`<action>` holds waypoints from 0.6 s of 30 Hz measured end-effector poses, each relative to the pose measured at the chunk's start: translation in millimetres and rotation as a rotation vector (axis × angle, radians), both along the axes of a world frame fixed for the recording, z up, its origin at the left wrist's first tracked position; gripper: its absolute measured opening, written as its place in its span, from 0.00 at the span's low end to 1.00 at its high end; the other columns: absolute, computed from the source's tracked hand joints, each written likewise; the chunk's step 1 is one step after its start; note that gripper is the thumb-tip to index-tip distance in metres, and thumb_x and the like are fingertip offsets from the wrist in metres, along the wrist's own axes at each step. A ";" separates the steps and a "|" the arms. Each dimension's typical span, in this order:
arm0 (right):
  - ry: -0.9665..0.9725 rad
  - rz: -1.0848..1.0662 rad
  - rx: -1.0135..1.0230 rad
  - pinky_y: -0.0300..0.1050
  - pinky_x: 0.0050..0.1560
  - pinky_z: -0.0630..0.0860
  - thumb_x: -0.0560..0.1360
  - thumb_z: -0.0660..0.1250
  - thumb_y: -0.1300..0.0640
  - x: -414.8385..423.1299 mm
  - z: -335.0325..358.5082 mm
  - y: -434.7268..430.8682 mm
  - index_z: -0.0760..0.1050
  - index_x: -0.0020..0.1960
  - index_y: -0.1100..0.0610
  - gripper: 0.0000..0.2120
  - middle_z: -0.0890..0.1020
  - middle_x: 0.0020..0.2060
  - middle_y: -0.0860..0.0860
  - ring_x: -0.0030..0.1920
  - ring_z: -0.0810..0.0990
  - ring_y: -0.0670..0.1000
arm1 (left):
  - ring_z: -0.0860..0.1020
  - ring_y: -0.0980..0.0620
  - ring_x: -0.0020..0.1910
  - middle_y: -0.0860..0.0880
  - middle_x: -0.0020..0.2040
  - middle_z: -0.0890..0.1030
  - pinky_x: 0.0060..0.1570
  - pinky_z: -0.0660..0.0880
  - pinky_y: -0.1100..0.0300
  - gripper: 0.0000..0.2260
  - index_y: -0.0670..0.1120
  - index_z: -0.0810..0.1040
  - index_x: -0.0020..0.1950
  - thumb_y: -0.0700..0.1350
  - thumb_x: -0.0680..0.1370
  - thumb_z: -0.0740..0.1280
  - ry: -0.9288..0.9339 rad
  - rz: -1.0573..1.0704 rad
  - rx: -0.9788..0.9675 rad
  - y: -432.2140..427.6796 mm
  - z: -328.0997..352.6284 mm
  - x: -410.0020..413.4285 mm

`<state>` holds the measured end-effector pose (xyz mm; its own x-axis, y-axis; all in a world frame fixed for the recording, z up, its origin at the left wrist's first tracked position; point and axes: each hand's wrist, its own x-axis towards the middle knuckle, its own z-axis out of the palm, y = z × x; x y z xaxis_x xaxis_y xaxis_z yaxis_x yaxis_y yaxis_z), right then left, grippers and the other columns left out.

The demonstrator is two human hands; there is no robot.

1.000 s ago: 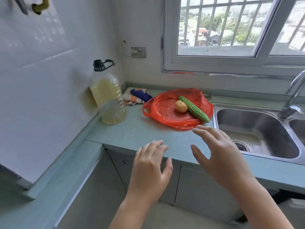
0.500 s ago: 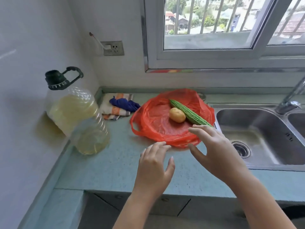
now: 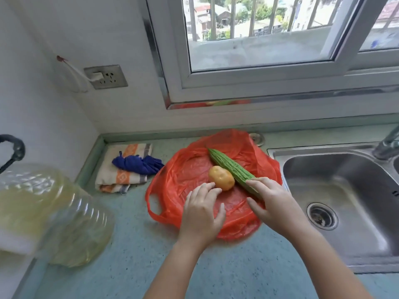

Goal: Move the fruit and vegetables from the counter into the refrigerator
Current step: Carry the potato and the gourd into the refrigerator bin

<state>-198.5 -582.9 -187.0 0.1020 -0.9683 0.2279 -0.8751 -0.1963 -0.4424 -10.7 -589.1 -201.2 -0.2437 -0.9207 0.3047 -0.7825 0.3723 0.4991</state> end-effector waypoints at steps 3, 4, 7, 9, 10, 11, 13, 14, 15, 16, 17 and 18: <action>0.012 -0.018 0.028 0.51 0.52 0.75 0.68 0.72 0.57 -7.1 -16.3 -24.2 0.77 0.58 0.58 0.19 0.80 0.52 0.55 0.53 0.79 0.58 | 0.75 0.45 0.60 0.46 0.58 0.79 0.59 0.68 0.50 0.18 0.46 0.78 0.56 0.52 0.72 0.59 -0.022 0.010 0.043 -24.7 -11.6 -8.6; 0.013 -0.021 0.041 0.50 0.51 0.75 0.68 0.72 0.57 -8.6 -20.8 -31.4 0.77 0.59 0.58 0.20 0.80 0.53 0.55 0.53 0.79 0.58 | 0.75 0.45 0.60 0.46 0.59 0.78 0.59 0.68 0.50 0.19 0.45 0.78 0.56 0.52 0.72 0.59 -0.026 0.016 0.058 -32.2 -16.2 -10.9; -0.007 -0.025 0.081 0.48 0.52 0.74 0.69 0.71 0.56 -14.5 -35.5 -52.0 0.75 0.62 0.58 0.22 0.79 0.56 0.55 0.56 0.78 0.57 | 0.73 0.45 0.62 0.46 0.61 0.77 0.61 0.69 0.48 0.21 0.45 0.78 0.58 0.55 0.71 0.58 -0.023 0.049 0.123 -53.7 -30.0 -18.9; -0.023 -0.032 0.124 0.47 0.57 0.71 0.71 0.69 0.56 -18.7 -44.6 -64.7 0.71 0.66 0.57 0.24 0.76 0.60 0.55 0.61 0.74 0.55 | 0.71 0.45 0.64 0.45 0.63 0.75 0.62 0.68 0.49 0.24 0.45 0.76 0.59 0.57 0.70 0.57 -0.018 0.067 0.170 -65.8 -39.1 -23.9; -0.031 -0.034 0.150 0.47 0.59 0.70 0.72 0.68 0.55 -20.2 -48.6 -70.6 0.69 0.67 0.57 0.25 0.74 0.62 0.54 0.63 0.72 0.54 | 0.70 0.45 0.65 0.45 0.65 0.74 0.63 0.66 0.50 0.25 0.45 0.76 0.60 0.58 0.70 0.57 -0.019 0.072 0.193 -71.2 -42.8 -26.0; -0.037 -0.039 0.171 0.47 0.60 0.69 0.72 0.67 0.54 -21.5 -52.6 -76.1 0.68 0.68 0.56 0.25 0.73 0.63 0.54 0.64 0.71 0.54 | 0.68 0.46 0.66 0.45 0.66 0.72 0.64 0.64 0.51 0.26 0.45 0.75 0.62 0.59 0.70 0.58 -0.020 0.076 0.218 -76.5 -46.2 -27.9; -0.038 -0.047 0.208 0.45 0.61 0.67 0.73 0.66 0.54 -23.3 -60.3 -87.2 0.66 0.69 0.55 0.26 0.71 0.65 0.53 0.65 0.69 0.53 | 0.64 0.47 0.69 0.46 0.69 0.68 0.67 0.62 0.51 0.26 0.45 0.72 0.65 0.57 0.71 0.63 -0.017 0.082 0.280 -87.4 -53.5 -30.9; -0.037 -0.047 0.229 0.44 0.62 0.67 0.73 0.65 0.54 -23.4 -63.9 -91.9 0.65 0.70 0.55 0.26 0.71 0.66 0.53 0.66 0.68 0.52 | 0.63 0.47 0.69 0.46 0.70 0.67 0.68 0.62 0.51 0.26 0.45 0.70 0.66 0.56 0.71 0.65 -0.015 0.085 0.299 -92.0 -57.4 -32.2; -0.035 -0.045 0.250 0.44 0.62 0.66 0.74 0.65 0.54 -23.3 -67.5 -96.2 0.65 0.70 0.54 0.26 0.70 0.66 0.53 0.66 0.68 0.52 | 0.63 0.47 0.70 0.46 0.71 0.66 0.68 0.61 0.51 0.27 0.45 0.70 0.67 0.55 0.71 0.67 -0.013 0.090 0.304 -96.4 -61.5 -33.4; -0.030 -0.043 0.270 0.44 0.62 0.66 0.74 0.65 0.53 -22.7 -70.9 -100.2 0.64 0.71 0.54 0.27 0.69 0.66 0.52 0.66 0.67 0.52 | 0.62 0.46 0.70 0.46 0.71 0.65 0.68 0.61 0.51 0.27 0.45 0.70 0.67 0.55 0.71 0.68 -0.011 0.095 0.306 -100.4 -65.3 -34.6; -0.027 -0.043 0.285 0.44 0.62 0.66 0.74 0.65 0.53 -22.3 -74.3 -103.2 0.64 0.71 0.54 0.27 0.69 0.66 0.52 0.66 0.67 0.51 | 0.62 0.46 0.70 0.46 0.71 0.64 0.68 0.60 0.51 0.28 0.45 0.69 0.67 0.54 0.71 0.69 -0.009 0.102 0.309 -103.7 -68.8 -36.0; -0.030 -0.047 0.294 0.44 0.61 0.67 0.73 0.65 0.53 -22.0 -77.7 -105.8 0.64 0.71 0.53 0.27 0.69 0.66 0.52 0.66 0.67 0.51 | 0.62 0.46 0.70 0.46 0.72 0.64 0.68 0.59 0.52 0.28 0.45 0.69 0.67 0.54 0.71 0.70 -0.009 0.110 0.315 -106.5 -72.1 -37.5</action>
